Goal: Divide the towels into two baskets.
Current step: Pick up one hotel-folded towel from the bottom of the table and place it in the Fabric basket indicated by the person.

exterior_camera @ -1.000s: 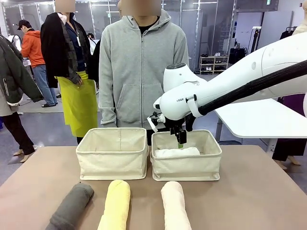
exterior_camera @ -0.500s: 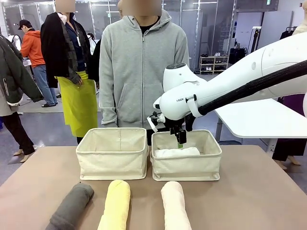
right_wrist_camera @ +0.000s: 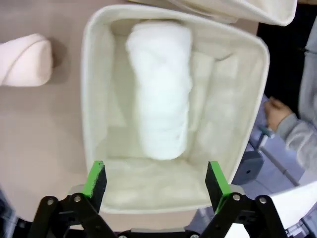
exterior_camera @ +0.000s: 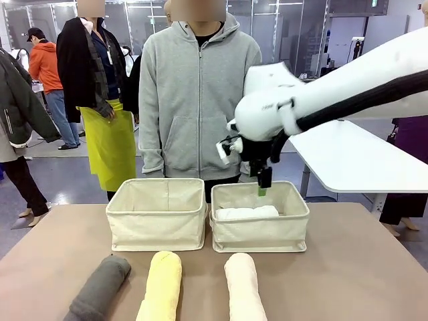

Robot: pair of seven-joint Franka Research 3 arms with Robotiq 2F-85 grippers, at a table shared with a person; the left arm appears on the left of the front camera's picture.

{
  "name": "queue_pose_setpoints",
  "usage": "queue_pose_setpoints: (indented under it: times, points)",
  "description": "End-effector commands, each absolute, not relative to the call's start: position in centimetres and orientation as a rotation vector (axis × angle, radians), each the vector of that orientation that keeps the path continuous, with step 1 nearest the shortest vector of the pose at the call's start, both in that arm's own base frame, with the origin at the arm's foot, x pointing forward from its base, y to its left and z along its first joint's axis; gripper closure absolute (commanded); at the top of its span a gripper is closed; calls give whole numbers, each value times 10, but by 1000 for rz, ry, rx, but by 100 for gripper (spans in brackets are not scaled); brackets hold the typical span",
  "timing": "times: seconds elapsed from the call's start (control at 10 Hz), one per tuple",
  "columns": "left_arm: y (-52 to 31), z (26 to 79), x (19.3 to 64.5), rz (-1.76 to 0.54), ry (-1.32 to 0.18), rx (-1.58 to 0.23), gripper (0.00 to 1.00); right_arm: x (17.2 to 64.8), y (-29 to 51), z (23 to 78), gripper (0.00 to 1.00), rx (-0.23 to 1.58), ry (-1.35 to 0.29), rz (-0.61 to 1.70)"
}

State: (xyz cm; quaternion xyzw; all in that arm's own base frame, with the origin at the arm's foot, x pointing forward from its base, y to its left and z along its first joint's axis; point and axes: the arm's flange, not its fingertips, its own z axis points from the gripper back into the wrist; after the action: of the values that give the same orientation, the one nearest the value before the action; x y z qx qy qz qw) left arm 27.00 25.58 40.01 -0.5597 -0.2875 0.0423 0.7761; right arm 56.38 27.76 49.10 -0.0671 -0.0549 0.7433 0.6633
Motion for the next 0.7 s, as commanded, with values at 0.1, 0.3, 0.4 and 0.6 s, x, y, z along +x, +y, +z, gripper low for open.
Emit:
queue_pose_setpoints:
  times: [0.1,0.3,0.4,0.6]
  points:
    - [258,402,269,92,-635,-1226,0,505,198,494,0,150,-216,1414]
    - [258,402,269,92,-635,-1226,0,479,110,483,0,448,-279,1224]
    - [258,402,269,92,-635,-1226,0,472,77,475,0,566,-303,1123]
    - [258,402,269,92,-635,-1226,0,462,6,452,0,815,-292,903]
